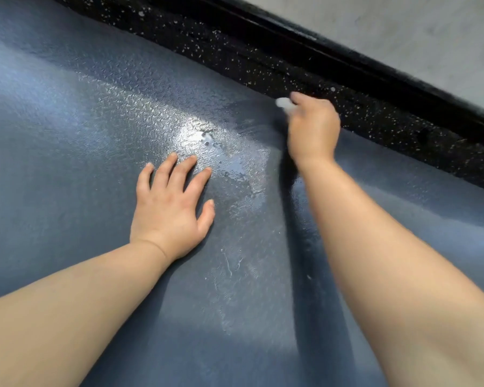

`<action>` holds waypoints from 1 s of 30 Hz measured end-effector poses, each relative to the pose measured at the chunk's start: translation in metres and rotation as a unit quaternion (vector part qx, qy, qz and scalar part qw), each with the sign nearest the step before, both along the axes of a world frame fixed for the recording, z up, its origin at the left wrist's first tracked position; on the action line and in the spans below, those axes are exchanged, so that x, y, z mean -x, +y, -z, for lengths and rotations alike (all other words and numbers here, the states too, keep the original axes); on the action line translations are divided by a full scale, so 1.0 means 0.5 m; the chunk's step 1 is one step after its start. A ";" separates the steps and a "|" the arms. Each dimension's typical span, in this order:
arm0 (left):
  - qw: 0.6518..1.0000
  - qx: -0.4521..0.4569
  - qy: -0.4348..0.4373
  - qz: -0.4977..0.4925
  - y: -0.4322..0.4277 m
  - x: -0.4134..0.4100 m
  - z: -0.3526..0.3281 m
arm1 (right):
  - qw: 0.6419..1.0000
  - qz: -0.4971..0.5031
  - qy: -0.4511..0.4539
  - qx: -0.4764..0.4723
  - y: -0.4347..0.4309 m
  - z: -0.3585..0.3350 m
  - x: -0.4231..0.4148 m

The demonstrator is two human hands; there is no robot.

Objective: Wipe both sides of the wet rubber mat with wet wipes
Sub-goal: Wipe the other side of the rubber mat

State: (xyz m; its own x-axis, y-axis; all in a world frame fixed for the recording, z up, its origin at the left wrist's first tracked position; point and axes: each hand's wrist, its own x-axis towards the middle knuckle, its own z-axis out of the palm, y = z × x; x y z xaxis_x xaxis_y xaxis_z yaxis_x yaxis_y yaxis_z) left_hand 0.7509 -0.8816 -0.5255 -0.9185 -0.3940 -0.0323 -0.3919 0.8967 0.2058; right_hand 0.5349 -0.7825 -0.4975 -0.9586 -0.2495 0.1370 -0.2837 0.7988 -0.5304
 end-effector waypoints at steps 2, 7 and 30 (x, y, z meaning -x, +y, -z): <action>1.000 -0.002 0.002 0.001 0.000 0.001 0.000 | 0.996 0.071 -0.028 -0.049 0.071 0.008 0.044; 1.000 -0.008 0.014 -0.007 -0.001 -0.002 0.001 | 0.996 0.027 -0.050 -0.065 0.046 0.027 -0.024; 0.991 -0.096 0.085 -0.022 -0.019 -0.006 0.007 | 0.983 -0.178 -0.046 -0.018 0.059 0.024 -0.356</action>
State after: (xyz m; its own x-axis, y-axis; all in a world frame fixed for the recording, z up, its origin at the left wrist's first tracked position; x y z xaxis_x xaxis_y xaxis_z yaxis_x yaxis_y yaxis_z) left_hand 0.7540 -0.8912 -0.5290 -0.8996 -0.4346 0.0433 -0.3739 0.8176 0.4380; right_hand 0.7129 -0.7530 -0.5098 -0.8173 -0.5749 0.0391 -0.5011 0.6757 -0.5406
